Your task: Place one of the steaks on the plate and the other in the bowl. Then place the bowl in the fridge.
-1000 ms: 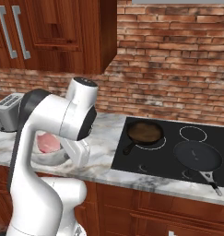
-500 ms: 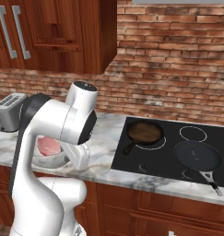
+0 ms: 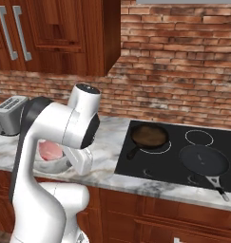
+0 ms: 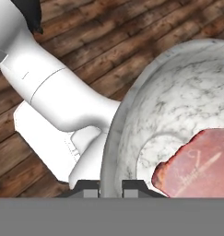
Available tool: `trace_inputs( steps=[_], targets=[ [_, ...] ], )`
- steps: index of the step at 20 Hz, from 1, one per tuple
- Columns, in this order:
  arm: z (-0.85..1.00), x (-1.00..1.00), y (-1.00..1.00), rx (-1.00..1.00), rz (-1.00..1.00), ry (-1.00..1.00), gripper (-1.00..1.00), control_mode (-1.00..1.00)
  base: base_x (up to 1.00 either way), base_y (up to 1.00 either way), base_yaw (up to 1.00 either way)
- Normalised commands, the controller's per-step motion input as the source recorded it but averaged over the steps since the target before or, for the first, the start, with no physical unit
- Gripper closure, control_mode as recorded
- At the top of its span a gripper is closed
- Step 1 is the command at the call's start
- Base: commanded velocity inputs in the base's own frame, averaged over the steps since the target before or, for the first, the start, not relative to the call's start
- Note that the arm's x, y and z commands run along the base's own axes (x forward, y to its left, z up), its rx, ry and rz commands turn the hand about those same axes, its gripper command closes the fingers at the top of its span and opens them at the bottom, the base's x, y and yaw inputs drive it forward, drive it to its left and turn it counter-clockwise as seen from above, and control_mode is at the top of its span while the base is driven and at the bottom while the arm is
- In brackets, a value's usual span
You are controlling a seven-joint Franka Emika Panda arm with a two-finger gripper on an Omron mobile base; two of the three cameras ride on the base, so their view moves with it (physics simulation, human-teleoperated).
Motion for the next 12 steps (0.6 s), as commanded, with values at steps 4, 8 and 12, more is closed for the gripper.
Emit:
trace_inputs(
  steps=[4, 8, 12],
  targets=[
    [0.00, 0.00, 0.00, 0.00, 0.00, 0.00, 1.00, 1.00, -0.28, 0.74, 0.18],
    [0.00, 0.00, 0.00, 0.00, 0.00, 0.00, 1.00, 1.00, -0.11, 1.00, 0.35],
    [0.00, 0.00, 0.00, 0.00, 0.00, 0.00, 1.00, 1.00, -0.05, 1.00, 0.47]
  ],
)
